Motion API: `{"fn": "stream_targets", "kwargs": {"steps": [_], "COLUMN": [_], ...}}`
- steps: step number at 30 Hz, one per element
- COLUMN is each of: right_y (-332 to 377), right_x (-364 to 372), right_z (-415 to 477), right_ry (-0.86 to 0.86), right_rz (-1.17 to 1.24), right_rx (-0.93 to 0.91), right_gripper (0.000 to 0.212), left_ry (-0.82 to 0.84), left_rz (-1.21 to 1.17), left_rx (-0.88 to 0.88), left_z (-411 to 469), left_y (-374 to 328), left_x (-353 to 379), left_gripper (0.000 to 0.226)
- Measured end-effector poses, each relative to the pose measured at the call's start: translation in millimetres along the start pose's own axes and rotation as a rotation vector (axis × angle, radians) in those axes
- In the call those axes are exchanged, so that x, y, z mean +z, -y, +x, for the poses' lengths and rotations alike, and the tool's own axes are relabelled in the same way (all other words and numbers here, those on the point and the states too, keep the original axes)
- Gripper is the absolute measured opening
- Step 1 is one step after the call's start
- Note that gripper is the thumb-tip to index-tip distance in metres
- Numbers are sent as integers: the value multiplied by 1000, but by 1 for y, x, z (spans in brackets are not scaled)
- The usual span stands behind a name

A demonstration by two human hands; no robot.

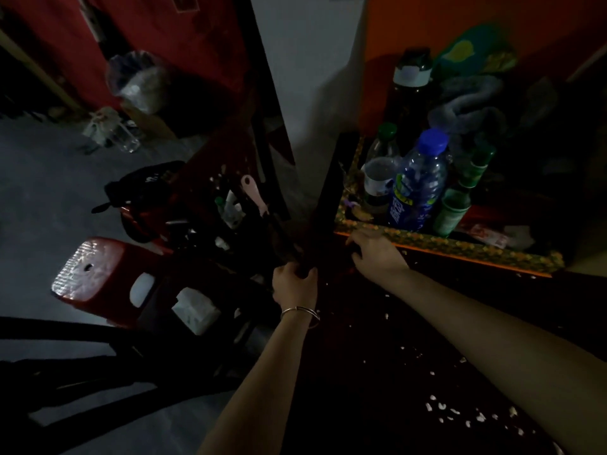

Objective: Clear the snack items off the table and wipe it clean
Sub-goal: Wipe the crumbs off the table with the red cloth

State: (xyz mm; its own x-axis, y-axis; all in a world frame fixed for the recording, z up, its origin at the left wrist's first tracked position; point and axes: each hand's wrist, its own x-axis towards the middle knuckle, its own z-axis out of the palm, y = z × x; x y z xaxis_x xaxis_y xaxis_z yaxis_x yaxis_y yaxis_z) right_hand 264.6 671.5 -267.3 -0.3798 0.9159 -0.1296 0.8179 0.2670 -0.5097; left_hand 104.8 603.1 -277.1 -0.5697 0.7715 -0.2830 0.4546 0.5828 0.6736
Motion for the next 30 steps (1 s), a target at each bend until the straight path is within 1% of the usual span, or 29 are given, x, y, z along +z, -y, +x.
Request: {"fn": "stream_targets", "kwargs": {"steps": [1, 3, 4, 5, 6, 7, 9, 12, 17, 22, 26, 30], "right_y": [-1, -3, -3, -4, -6, -8, -12, -17, -17, -17, -23, -34], "right_x": [9, 26, 34, 40, 46, 50, 55, 53, 48, 50, 47, 43], "right_z": [2, 4, 5, 6, 6, 7, 8, 11, 3, -22, -49, -83], "right_ry": [25, 64, 73, 69, 58, 46, 36, 70, 170, 224, 275, 280], "right_rz": [13, 32, 31, 28, 26, 25, 13, -25, -44, -69, -66, -80], "right_rx": [11, 29, 31, 25, 17, 3, -33, -106, -166, -197, -197, -177], "right_gripper": [30, 37, 39, 41, 42, 43, 44, 45, 48, 46, 47, 44], "left_ry": [-17, -32, 2, 65, 121, 144, 131, 124, 125, 95, 135, 146], "left_rz": [55, 125, 152, 180, 206, 220, 225, 244, 257, 141, 39, 29], "left_rx": [21, 206, 308, 362, 395, 412, 439, 471, 405, 222, 99, 82], "left_z": [4, 7, 9, 8, 9, 10, 13, 5, -22, -54, -84, -118], "left_y": [6, 14, 20, 23, 28, 32, 40, 45, 48, 47, 51, 51], "left_x": [5, 11, 17, 20, 25, 28, 32, 31, 27, 21, 26, 33], "left_gripper": [32, 18, 14, 13, 14, 16, 21, 18, 20, 28, 32, 26]}}
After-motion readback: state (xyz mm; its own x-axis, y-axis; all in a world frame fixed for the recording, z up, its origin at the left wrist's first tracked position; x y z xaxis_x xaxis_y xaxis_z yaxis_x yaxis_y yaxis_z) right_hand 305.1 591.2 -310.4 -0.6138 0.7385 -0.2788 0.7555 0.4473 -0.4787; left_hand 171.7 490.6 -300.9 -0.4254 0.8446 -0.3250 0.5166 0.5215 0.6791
